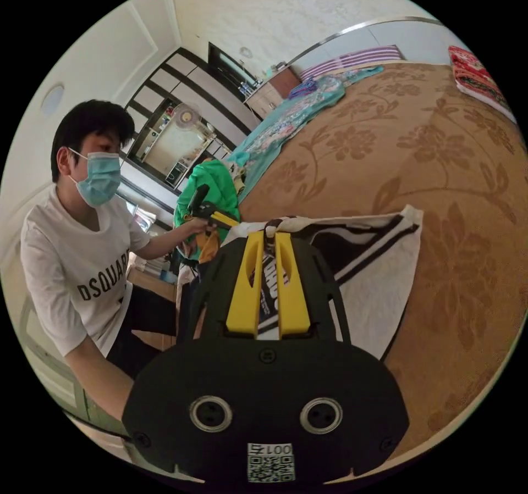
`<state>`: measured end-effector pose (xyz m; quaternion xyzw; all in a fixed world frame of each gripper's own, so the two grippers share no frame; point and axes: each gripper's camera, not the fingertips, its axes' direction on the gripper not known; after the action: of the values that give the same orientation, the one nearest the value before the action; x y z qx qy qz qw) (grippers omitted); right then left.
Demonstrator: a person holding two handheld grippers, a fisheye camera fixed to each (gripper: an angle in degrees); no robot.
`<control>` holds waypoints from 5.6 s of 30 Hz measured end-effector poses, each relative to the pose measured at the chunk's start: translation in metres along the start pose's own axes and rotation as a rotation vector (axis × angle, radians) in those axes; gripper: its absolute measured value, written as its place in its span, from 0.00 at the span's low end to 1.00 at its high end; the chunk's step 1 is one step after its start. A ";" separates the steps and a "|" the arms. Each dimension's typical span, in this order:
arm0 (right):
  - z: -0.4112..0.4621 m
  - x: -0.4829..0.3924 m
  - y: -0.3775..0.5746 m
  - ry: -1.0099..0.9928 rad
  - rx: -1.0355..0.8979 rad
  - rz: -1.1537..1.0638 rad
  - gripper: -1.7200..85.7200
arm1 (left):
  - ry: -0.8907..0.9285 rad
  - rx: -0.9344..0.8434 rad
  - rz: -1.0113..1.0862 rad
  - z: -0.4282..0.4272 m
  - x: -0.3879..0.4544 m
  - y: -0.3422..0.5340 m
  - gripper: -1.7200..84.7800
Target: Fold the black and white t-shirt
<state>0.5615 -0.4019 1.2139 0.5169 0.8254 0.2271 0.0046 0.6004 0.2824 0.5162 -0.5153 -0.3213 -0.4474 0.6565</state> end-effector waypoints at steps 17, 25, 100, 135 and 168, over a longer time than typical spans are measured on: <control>-0.030 0.039 0.043 -0.009 -0.021 0.139 0.04 | 0.058 0.107 0.439 -0.010 0.072 0.006 0.08; -0.024 0.035 0.023 -0.014 -0.010 0.107 0.03 | 0.006 0.014 0.615 0.001 0.105 0.007 0.08; 0.269 -0.344 0.148 0.761 -0.019 0.267 0.03 | -0.046 0.356 -0.327 0.038 0.102 0.134 0.01; 0.148 -0.527 0.570 0.855 -0.213 0.787 0.16 | -0.272 -0.259 -0.232 0.001 0.364 0.324 0.09; -0.079 -0.576 0.592 0.638 0.007 0.482 0.03 | 0.050 0.041 -0.348 -0.154 0.406 0.316 0.01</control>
<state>1.3150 -0.7094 1.3785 0.5995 0.6411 0.3680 -0.3070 1.0445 0.0512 0.7113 -0.4271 -0.3986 -0.5602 0.5873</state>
